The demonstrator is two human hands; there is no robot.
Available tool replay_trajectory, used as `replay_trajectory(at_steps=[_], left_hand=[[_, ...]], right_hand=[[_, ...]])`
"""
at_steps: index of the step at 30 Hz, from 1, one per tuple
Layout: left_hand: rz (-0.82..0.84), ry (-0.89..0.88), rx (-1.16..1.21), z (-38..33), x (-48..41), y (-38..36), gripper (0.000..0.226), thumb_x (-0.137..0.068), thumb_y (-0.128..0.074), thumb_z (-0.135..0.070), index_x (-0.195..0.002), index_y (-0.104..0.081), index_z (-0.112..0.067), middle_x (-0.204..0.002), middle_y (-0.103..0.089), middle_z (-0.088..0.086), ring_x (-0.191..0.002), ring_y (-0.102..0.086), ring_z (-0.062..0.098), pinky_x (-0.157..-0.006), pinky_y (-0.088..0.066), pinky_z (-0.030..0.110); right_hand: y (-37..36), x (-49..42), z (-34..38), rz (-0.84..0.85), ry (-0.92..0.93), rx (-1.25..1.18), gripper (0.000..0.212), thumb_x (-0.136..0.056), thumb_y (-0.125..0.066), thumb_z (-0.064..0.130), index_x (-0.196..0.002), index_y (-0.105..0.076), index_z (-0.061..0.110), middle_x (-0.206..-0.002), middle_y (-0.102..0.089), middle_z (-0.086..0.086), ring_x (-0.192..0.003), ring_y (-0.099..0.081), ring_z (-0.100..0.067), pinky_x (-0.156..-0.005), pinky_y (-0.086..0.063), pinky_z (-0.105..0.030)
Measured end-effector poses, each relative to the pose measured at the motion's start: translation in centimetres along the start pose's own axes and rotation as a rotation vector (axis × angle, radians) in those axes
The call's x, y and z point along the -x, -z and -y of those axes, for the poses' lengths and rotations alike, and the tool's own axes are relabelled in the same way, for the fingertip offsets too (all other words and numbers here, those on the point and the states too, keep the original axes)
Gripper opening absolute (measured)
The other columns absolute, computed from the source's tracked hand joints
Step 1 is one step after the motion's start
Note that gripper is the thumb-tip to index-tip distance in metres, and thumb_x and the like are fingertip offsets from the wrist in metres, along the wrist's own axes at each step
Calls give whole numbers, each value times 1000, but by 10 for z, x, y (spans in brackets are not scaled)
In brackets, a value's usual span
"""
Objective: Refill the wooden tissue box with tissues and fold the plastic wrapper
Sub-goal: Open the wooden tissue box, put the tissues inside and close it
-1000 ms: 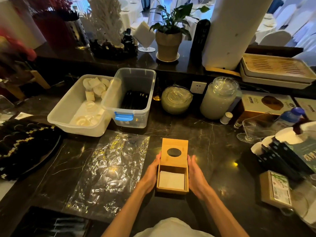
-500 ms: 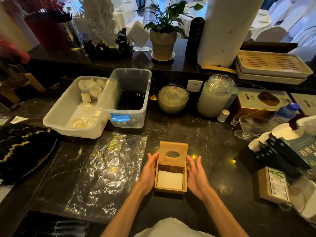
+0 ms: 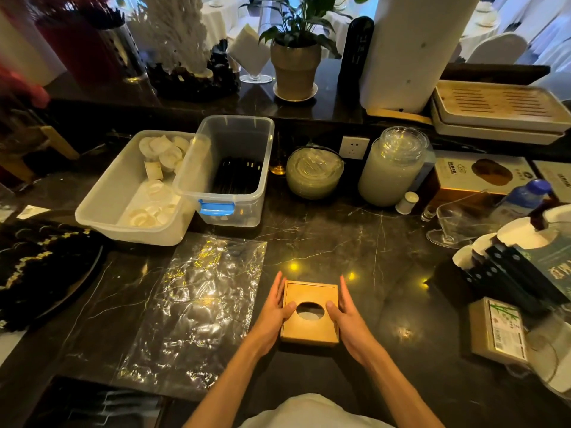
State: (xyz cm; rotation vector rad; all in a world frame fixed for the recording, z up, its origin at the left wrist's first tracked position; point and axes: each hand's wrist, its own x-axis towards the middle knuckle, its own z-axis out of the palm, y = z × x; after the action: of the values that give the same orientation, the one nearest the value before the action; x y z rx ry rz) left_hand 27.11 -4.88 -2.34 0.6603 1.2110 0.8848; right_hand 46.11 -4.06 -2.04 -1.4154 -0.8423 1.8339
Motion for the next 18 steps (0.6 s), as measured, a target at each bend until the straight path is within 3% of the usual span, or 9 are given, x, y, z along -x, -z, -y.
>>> replay_trajectory(at_steps=[2, 5, 8, 11, 12, 15, 18], left_hand=[[-22, 37, -49, 9, 6, -3, 72, -96, -56, -20, -151, -13, -41, -154, -35, 0, -128, -51, 20, -102, -50, 41], [2, 44, -163, 23, 15, -8, 73, -92, -55, -44, -149, -9, -47, -145, -45, -7, -121, -54, 10, -93, -49, 29], [1, 39, -241, 11, -3, -9, 73, -93, -54, -40, -151, -9, -41, -144, -45, -8, -121, -51, 3, -93, -44, 22], [40, -33, -300, -39, -45, -16, 69, -90, -58, -35, -147, -18, -35, -133, -50, -9, -109, -56, -7, -82, -47, 12], [47, -47, -314, -57, -62, -20, 65, -94, -56, -29, -147, -19, -32, -135, -50, -5, -110, -56, -4, -84, -47, 15], [70, -100, -347, -105, -112, -28, 59, -99, -48, -14, -150, -18, -18, -143, -44, 10, -128, -48, 23, -107, -42, 40], [76, -146, -384, -133, -155, -34, 53, -98, -48, -8, -146, -25, -5, -144, -44, 20, -133, -44, 33, -114, -35, 50]], right_hand=[[-2, 8, -4, -6, -49, 12, 69, -101, -49, 23, -154, -9, 42, -149, -44, -3, -116, -60, -16, -79, -60, -28], [-6, 17, -12, -9, -62, 149, 68, -101, -50, 24, -153, -11, 43, -144, -49, 1, -122, -55, -19, -98, -52, -39], [-9, 6, 3, -41, -36, 242, 70, -101, -49, 18, -154, -10, 40, -149, -44, -2, -129, -48, -21, -109, -42, -49], [-6, -35, 45, -83, -7, 281, 68, -100, -47, 12, -155, -13, 34, -151, -41, -4, -135, -43, -23, -113, -36, -52], [-4, -52, 61, -92, 7, 290, 68, -100, -47, 10, -155, -14, 33, -151, -41, -5, -135, -42, -24, -113, -35, -52], [4, -101, 113, -93, 48, 300, 68, -98, -47, 8, -154, -17, 31, -151, -43, -5, -135, -43, -25, -113, -36, -53], [13, -140, 146, -88, 74, 301, 65, -97, -46, 6, -153, -21, 28, -149, -44, -6, -134, -44, -26, -111, -37, -53]])
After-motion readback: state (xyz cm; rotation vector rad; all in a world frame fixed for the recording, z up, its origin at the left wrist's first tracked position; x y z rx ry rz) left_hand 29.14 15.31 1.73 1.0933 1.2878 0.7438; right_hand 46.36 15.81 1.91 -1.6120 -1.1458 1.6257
